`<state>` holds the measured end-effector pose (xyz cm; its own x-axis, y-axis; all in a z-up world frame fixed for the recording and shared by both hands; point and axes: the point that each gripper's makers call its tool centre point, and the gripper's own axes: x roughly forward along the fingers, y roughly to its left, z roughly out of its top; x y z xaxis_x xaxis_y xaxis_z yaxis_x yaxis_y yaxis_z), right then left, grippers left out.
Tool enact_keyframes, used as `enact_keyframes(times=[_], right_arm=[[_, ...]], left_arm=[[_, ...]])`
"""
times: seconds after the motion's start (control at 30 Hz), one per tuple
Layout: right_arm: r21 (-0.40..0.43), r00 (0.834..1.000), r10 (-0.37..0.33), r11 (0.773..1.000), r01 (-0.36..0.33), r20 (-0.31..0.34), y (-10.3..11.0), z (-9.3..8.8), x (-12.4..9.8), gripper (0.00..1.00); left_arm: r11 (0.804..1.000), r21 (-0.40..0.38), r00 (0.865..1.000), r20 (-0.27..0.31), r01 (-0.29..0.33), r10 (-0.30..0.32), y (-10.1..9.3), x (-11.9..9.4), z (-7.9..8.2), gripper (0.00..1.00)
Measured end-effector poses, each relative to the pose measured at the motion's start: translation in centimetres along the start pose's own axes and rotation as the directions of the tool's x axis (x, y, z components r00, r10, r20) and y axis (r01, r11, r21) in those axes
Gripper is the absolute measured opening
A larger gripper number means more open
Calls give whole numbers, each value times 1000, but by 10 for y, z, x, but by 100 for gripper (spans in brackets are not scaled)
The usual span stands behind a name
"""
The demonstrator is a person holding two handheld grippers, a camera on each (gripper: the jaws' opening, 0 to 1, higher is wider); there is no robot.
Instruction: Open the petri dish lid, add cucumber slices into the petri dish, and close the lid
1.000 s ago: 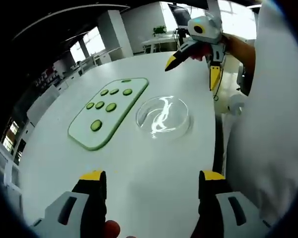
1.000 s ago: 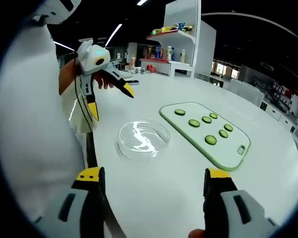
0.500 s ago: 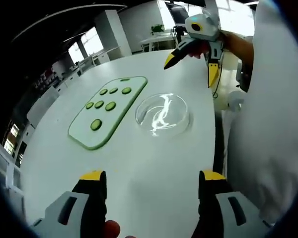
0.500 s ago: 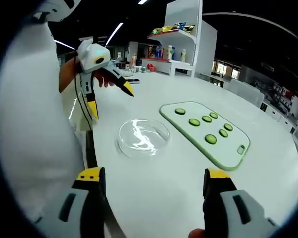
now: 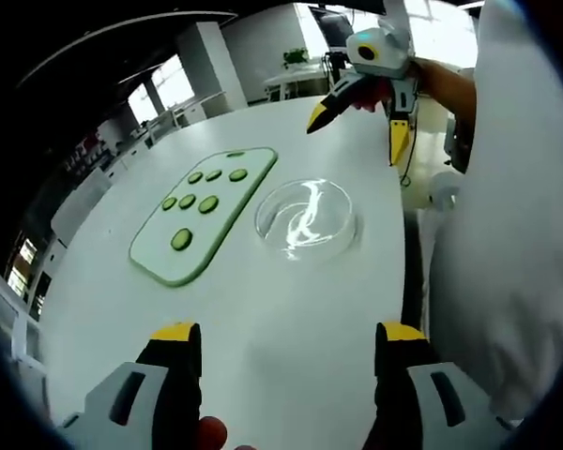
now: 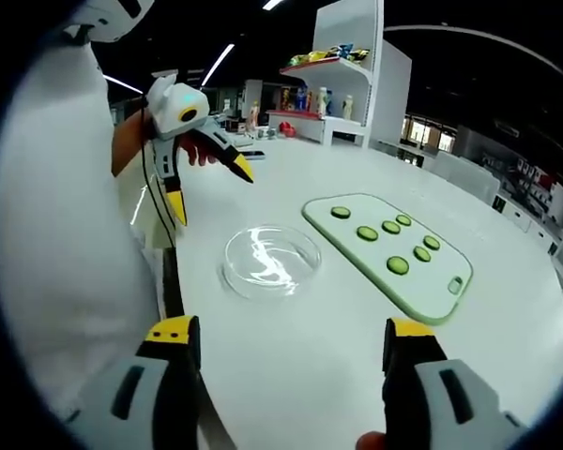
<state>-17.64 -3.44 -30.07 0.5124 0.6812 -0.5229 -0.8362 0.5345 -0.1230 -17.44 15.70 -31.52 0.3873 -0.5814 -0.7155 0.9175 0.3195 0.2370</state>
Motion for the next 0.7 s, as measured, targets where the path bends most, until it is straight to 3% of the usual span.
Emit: enact_keyframes(times=[0.7], right_arm=[[-11, 1000, 5, 1000, -5, 6, -3, -1, -1, 78]], left_arm=[[1000, 3, 1000, 16, 4, -4, 0, 5, 5, 74]])
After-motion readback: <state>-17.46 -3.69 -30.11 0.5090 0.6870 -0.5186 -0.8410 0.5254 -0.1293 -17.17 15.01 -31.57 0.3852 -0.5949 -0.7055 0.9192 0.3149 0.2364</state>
